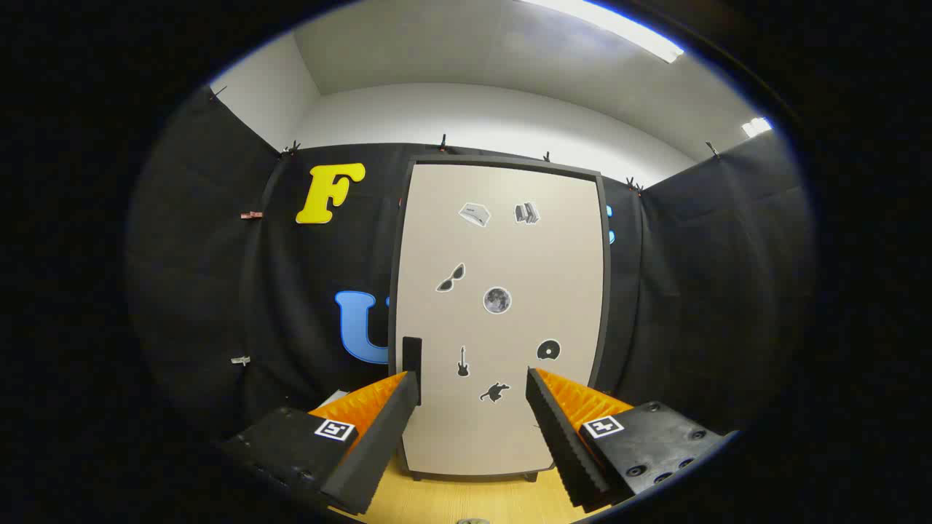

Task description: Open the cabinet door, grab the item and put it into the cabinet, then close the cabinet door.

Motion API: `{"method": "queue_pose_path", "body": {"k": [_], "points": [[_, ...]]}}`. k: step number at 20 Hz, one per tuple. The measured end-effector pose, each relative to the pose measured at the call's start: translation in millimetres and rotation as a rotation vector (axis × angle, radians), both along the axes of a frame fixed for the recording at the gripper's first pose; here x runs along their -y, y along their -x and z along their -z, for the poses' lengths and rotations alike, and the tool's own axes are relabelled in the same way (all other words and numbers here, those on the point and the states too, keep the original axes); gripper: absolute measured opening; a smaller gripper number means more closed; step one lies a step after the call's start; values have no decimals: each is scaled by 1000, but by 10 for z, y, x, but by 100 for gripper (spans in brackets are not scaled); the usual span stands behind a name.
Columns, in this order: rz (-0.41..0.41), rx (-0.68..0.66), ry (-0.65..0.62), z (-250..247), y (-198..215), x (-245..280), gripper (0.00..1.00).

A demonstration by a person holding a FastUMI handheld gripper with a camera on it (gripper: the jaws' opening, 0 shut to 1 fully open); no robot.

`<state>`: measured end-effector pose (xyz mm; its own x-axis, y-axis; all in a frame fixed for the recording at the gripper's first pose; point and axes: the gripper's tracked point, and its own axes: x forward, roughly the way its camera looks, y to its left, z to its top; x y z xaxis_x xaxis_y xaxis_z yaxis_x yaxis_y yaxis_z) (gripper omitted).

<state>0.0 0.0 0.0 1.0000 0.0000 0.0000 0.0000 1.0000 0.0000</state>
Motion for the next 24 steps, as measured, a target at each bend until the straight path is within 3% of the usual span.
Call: {"method": "queue_pose_path", "body": {"k": [24], "points": [[-7, -26, -4, 148, -113, -146, 97]]}}
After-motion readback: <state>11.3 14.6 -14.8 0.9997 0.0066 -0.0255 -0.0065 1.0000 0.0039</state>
